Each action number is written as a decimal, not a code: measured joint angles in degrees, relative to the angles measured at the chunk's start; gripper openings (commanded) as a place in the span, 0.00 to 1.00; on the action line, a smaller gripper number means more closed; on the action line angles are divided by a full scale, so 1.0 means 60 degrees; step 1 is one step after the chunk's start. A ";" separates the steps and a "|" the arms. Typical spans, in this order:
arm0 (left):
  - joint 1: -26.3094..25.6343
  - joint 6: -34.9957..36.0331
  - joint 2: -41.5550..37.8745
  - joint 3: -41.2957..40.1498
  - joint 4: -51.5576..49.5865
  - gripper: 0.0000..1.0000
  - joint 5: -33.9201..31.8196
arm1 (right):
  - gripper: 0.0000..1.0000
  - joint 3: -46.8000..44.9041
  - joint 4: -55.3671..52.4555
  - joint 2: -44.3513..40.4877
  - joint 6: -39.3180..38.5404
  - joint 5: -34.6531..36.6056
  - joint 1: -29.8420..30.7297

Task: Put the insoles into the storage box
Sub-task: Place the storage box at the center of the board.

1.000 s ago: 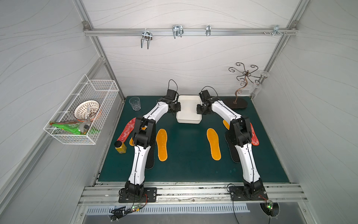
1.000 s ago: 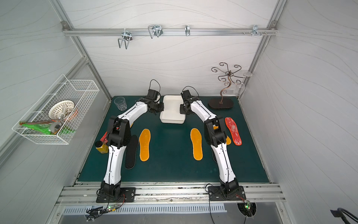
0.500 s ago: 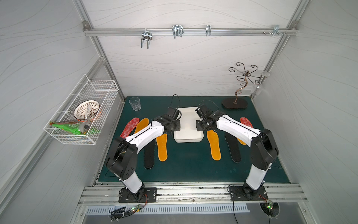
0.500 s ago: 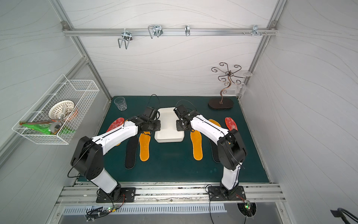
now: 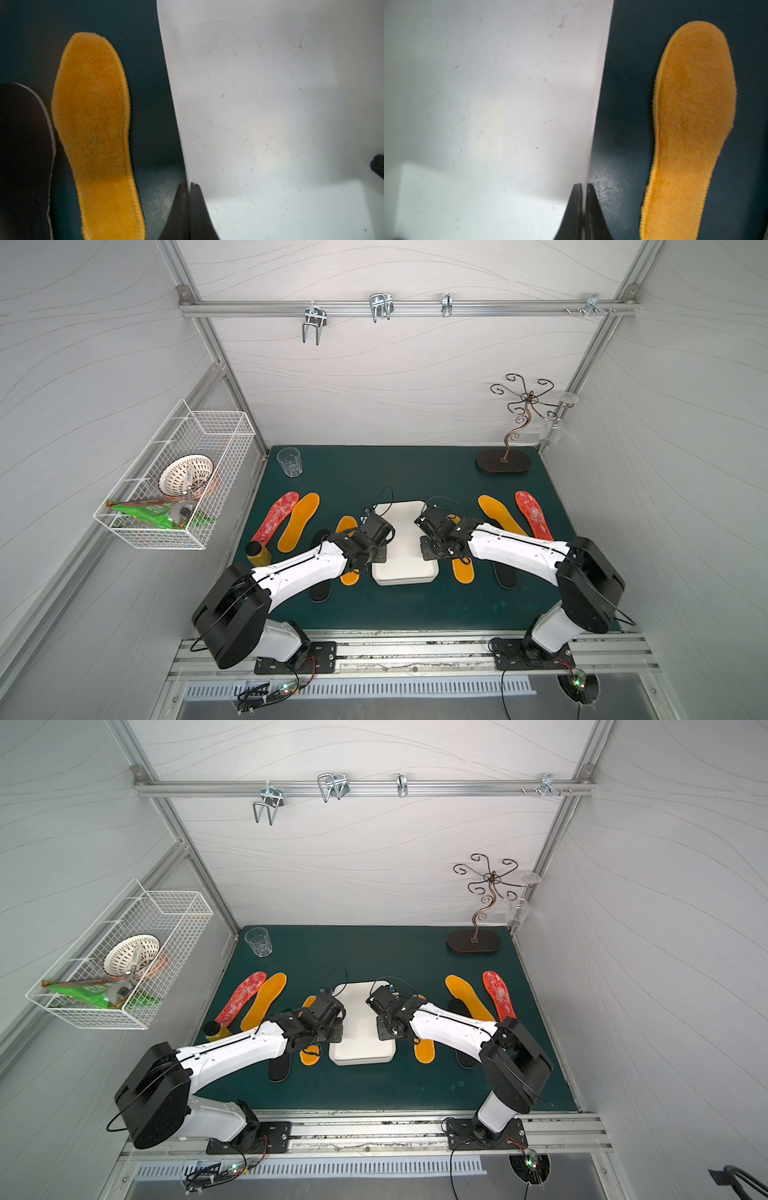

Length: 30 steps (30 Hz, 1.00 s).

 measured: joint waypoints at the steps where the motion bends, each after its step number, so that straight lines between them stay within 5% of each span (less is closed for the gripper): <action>1: -0.0040 -0.0058 -0.0033 -0.0055 0.0040 0.00 -0.0029 | 0.00 -0.0069 0.0040 -0.0058 0.0058 0.0022 0.0025; 13: -0.0346 -0.0138 0.0594 -0.0117 0.0608 0.00 -0.0324 | 0.03 -0.0648 0.0466 -0.0095 0.0495 0.0350 0.0084; 19: -0.0346 -0.0142 0.1137 -0.0117 0.0838 0.00 -0.0408 | 0.24 -0.0692 0.0634 0.0131 0.0495 0.0474 0.0109; 30: -0.0346 -0.0248 0.1169 -0.0117 0.0925 0.25 -0.0444 | 0.49 -0.0780 0.0878 0.0426 0.0412 0.0765 0.0127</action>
